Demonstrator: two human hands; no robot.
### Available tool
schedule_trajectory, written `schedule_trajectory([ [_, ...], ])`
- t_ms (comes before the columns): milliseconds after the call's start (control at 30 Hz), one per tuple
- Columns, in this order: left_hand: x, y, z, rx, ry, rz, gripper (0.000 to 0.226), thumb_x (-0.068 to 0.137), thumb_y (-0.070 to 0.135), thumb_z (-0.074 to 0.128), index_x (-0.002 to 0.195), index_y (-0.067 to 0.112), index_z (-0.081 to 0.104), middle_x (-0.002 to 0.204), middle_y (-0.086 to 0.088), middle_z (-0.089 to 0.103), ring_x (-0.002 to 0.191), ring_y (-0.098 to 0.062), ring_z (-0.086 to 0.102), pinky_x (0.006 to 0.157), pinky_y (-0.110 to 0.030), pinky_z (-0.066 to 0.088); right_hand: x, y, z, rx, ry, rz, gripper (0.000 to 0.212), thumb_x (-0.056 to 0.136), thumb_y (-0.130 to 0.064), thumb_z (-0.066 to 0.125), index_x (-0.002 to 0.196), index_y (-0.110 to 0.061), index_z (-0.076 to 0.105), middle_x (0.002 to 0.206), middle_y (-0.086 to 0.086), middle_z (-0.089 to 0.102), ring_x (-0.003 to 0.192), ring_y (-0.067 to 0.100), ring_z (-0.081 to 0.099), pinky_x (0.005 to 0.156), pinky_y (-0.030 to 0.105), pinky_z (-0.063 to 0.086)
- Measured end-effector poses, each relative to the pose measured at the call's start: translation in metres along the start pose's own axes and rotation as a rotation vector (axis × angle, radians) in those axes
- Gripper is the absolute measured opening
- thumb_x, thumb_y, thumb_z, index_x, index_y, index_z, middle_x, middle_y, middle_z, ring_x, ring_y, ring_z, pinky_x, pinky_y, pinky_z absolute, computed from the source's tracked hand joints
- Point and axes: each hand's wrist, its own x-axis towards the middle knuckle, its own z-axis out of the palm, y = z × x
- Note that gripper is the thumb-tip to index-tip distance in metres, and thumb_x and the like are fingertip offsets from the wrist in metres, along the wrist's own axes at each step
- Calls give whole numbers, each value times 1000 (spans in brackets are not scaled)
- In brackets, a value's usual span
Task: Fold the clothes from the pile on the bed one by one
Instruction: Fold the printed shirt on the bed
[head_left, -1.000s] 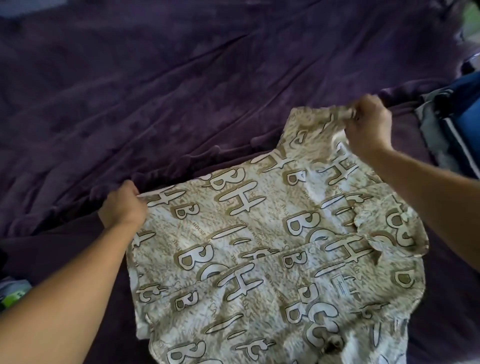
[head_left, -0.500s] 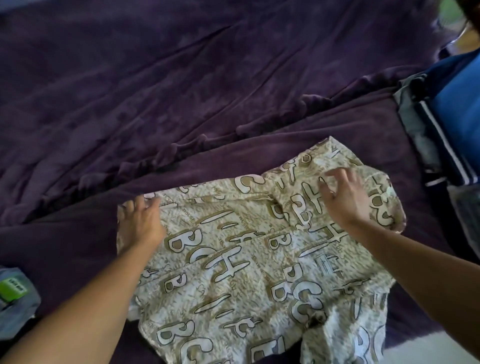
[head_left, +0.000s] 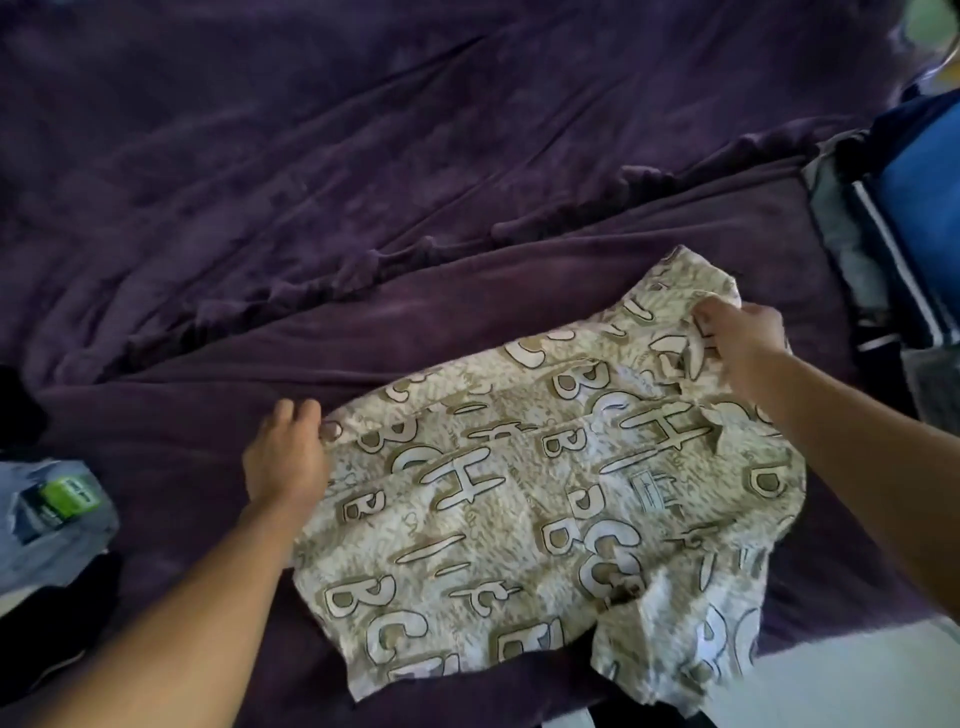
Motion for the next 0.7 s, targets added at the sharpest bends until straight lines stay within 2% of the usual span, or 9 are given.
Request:
schedule_trajectory([
  [133, -68, -8, 0, 10, -37, 21, 32, 70, 7, 73, 100, 11, 62, 101, -12, 56, 93, -35, 57, 61, -40, 49, -23, 20, -43, 21, -3, 51, 33, 78, -40, 72, 100, -15, 67, 79, 3, 64, 65, 20, 60, 56, 28, 46],
  [233, -121, -9, 9, -7, -81, 51, 37, 62, 5, 79, 97, 10, 67, 96, -12, 60, 83, -35, 61, 57, -39, 50, -38, 50, -75, -36, -56, 130, 45, 77, -37, 77, 110, -9, 64, 87, 7, 66, 75, 25, 64, 67, 35, 52],
  [333, -165, -6, 26, -5, -142, 65, 30, 59, 0, 78, 86, 9, 68, 84, -10, 60, 75, -34, 61, 57, -37, 51, -45, 91, -100, -115, -100, 221, 52, 77, -29, 77, 115, 3, 61, 95, 16, 69, 76, 30, 69, 70, 41, 58],
  [400, -188, -5, 41, 15, -181, 61, 29, 63, 6, 76, 91, 13, 69, 88, -7, 61, 81, -32, 62, 63, -37, 53, -53, 117, -109, -182, -137, 275, 45, 80, -24, 75, 110, 6, 62, 89, 20, 70, 68, 31, 69, 69, 46, 59],
  [433, -197, -6, 51, 27, -190, 64, 33, 68, 9, 73, 100, 16, 69, 95, -6, 62, 88, -31, 62, 69, -37, 53, -58, 130, -111, -217, -153, 290, 39, 82, -22, 73, 107, 7, 62, 85, 21, 69, 63, 30, 67, 64, 44, 59],
  [500, -214, -6, 69, 94, -251, 80, 44, 81, 14, 58, 124, 24, 57, 117, -2, 59, 110, -26, 56, 83, -36, 49, -66, 157, -112, -272, -202, 333, 31, 85, -21, 71, 100, 6, 62, 82, 21, 69, 63, 31, 67, 57, 41, 58],
  [533, -221, -6, 76, 144, -308, 74, 45, 87, 18, 52, 131, 27, 50, 125, 1, 54, 118, -23, 51, 89, -35, 46, -71, 171, -111, -291, -220, 356, 30, 83, -21, 72, 96, 4, 62, 82, 22, 70, 67, 33, 68, 59, 43, 59],
  [600, -235, -5, 86, 232, -446, 36, 41, 91, 25, 48, 132, 27, 46, 133, 2, 47, 125, -20, 44, 95, -36, 41, -78, 203, -112, -332, -227, 389, 32, 73, -25, 75, 89, 1, 64, 80, 17, 70, 70, 32, 69, 70, 46, 57],
  [700, -251, -3, 91, 275, -492, 36, 37, 91, 29, 49, 128, 27, 46, 135, 1, 43, 126, -21, 41, 98, -38, 37, -97, 237, -111, -303, -252, 409, 29, 78, -29, 75, 92, -5, 65, 73, 11, 65, 54, 22, 61, 61, 29, 51],
])
